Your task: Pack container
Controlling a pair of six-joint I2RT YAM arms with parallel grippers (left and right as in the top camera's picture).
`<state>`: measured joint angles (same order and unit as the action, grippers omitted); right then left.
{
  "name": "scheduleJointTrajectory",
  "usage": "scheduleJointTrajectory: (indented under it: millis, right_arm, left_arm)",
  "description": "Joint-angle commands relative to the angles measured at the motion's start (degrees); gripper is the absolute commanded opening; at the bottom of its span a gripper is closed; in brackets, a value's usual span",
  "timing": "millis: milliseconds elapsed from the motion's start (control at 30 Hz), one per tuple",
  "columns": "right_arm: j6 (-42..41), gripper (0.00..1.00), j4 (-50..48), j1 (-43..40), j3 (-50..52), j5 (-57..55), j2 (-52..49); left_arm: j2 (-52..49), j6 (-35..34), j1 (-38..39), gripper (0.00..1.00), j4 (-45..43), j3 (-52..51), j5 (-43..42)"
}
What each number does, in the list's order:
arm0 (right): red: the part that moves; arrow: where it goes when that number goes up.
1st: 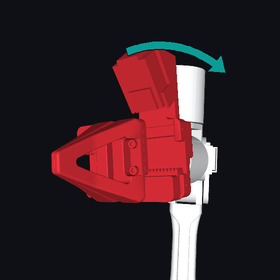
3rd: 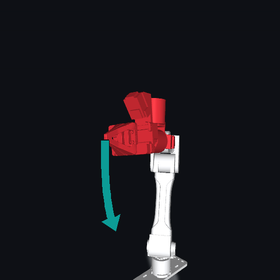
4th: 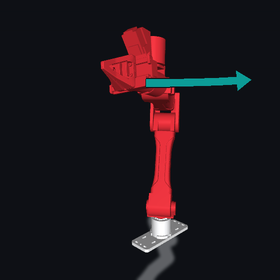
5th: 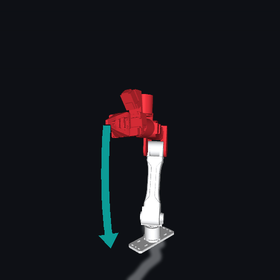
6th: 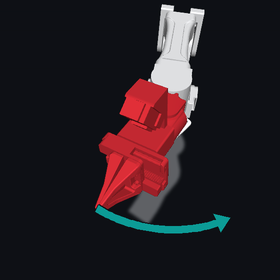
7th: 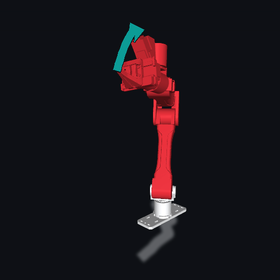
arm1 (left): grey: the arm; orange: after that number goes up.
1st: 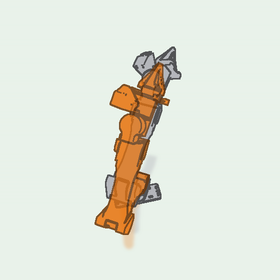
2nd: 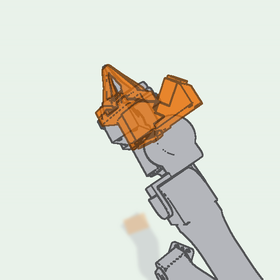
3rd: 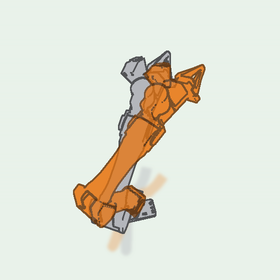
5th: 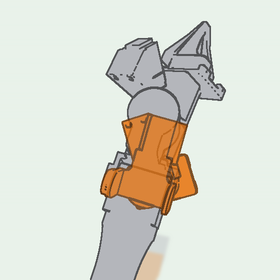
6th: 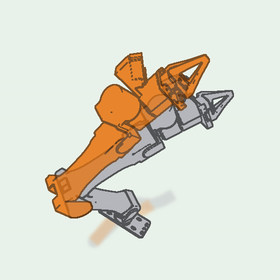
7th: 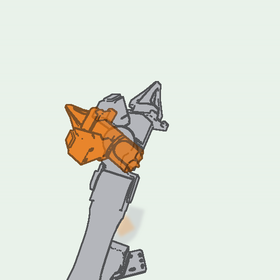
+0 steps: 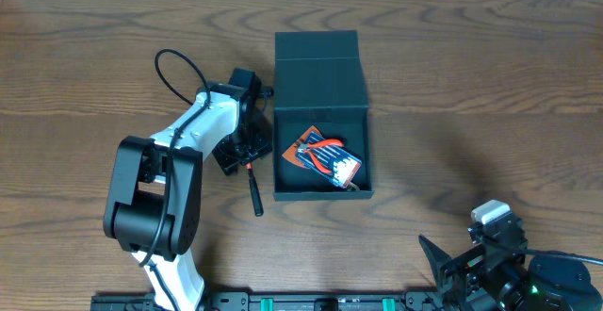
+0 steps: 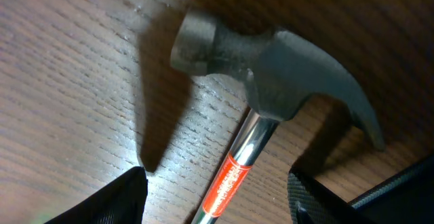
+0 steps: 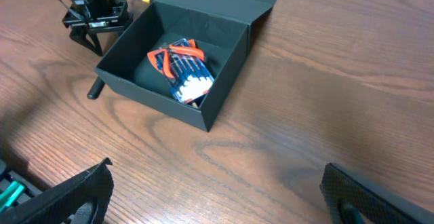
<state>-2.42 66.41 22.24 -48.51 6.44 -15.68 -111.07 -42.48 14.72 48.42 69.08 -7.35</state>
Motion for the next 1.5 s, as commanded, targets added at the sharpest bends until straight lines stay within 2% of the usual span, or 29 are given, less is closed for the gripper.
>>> scheduleJointTrajectory:
  millis: [0, 300, 400, 867, 1300, 1467]
  right_arm:
    - [-0.7, 0.99, 0.0, -0.5, 0.0, 0.0, 0.2]
    - [-0.7, 0.99, 0.0, -0.5, 0.0, 0.0, 0.2]
    - [-0.7, 0.99, 0.0, -0.5, 0.0, 0.0, 0.2]
    - [-0.7, 0.99, 0.0, -0.5, 0.0, 0.0, 0.2]
    - [-0.7, 0.99, 0.0, -0.5, 0.0, 0.0, 0.2]
    - [-0.7, 0.99, 0.0, -0.5, 0.0, 0.0, 0.2]
  left_arm:
    - [-1.8, 1.8, -0.3, 0.64, -0.1, -0.6, 0.1]
    - [-2.2, 1.7, -0.3, 0.28, -1.6, -0.6, 0.1]
    - [-2.2, 1.7, -0.3, 0.06, -1.9, -0.6, 0.1]
    - [1.3, 1.7, -0.3, 0.06, -2.3, -0.6, 1.0]
    - [18.4, 1.6, -0.3, 0.06, 7.9, -0.6, 7.4]
    - [25.1, -3.4, 0.8, 0.06, 7.9, -0.1, 6.7]
